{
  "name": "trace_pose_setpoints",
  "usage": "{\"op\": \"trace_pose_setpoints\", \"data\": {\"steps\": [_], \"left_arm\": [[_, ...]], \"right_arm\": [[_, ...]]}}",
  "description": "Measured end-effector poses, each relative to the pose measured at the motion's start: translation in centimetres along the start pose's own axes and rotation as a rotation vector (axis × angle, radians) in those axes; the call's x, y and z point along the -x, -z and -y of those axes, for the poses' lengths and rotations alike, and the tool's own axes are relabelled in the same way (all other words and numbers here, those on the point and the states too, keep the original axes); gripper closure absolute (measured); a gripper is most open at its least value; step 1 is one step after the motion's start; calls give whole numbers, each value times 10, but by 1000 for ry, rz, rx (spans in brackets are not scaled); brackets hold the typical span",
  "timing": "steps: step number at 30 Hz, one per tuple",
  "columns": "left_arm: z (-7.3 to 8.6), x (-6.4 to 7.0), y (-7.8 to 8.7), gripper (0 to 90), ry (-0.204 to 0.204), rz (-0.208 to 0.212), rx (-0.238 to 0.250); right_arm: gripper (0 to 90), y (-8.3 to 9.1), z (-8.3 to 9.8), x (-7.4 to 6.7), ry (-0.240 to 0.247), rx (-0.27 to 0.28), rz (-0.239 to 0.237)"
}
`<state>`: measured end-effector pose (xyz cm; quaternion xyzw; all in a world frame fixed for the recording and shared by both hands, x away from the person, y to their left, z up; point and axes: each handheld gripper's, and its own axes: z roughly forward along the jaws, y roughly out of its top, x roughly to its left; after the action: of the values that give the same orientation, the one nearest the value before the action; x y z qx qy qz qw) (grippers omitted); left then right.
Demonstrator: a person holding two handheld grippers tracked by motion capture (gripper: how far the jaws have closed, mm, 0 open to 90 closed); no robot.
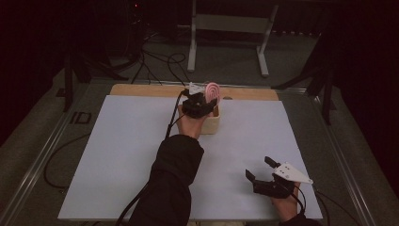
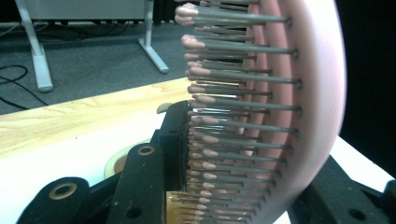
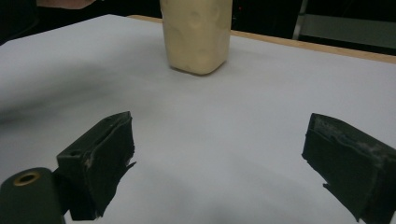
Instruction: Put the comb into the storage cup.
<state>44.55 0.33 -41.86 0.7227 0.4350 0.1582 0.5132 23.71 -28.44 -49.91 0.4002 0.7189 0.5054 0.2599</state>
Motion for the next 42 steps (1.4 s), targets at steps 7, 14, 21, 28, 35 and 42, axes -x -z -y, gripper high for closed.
{"op": "trace_pose_setpoints", "data": {"steps": [7, 14, 21, 28, 35, 42], "left_arm": [[3, -1, -1, 622, 5, 3, -4], [2, -3, -2, 617, 11, 7, -7], [1, -5, -2, 600, 29, 7, -13], [4, -7, -3, 564, 3, -26, -44], [2, -8, -1, 512, -14, -61, -53], [2, -11, 1, 429, -7, -102, -66]], "right_arm": [[86, 0, 0, 0, -1, 0, 1], [86, -1, 0, -1, 0, -4, -3], [87, -1, 0, -1, -3, -3, -6], [87, -1, 0, -1, -1, -5, -9], [87, -1, 0, -1, -1, -6, -10], [87, -1, 0, -1, 1, -6, -11]]}}
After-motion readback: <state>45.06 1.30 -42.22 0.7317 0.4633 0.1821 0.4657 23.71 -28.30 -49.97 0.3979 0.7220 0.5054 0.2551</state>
